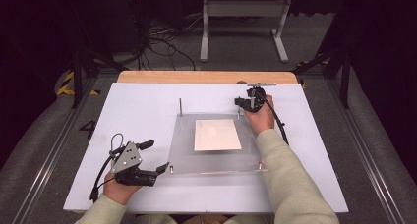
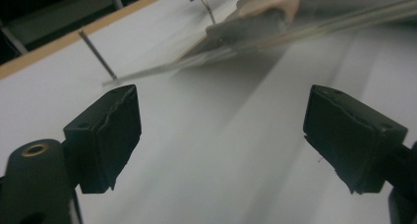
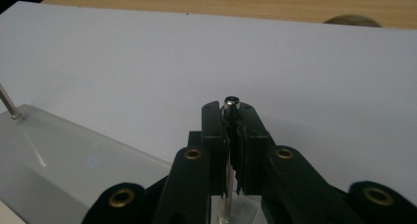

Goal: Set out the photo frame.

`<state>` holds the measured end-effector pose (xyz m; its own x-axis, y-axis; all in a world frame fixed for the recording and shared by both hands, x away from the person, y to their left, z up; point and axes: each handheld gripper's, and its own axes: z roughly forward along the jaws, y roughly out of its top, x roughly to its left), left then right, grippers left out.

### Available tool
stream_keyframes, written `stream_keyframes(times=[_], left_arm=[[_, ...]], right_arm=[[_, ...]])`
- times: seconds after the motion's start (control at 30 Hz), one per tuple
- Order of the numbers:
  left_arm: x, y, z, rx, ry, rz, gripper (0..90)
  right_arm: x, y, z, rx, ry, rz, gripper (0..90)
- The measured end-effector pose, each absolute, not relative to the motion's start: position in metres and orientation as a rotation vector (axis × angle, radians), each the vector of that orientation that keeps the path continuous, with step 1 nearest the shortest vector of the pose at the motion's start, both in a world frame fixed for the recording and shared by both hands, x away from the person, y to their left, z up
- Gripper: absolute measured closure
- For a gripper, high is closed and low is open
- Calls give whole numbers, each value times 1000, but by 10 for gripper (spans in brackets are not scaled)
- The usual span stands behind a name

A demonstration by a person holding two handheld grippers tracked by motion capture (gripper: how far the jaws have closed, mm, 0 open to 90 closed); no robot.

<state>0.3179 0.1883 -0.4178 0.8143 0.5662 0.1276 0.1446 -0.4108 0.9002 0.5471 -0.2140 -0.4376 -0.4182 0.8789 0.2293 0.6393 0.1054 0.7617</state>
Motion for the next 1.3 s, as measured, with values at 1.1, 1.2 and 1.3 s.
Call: stream_keyframes(times=[1.1, 1.2, 1.3], left_arm=[[308, 134, -401, 1964, 300, 637, 585], [309, 135, -399, 1962, 310, 626, 582], [311, 137, -397, 1961, 320, 618, 578]], right_arm=[[529, -233, -425, 1404, 2155, 1311, 710], [516, -238, -416, 1342, 2174, 1340, 674], [502, -246, -409, 1274, 2184, 1365, 617]])
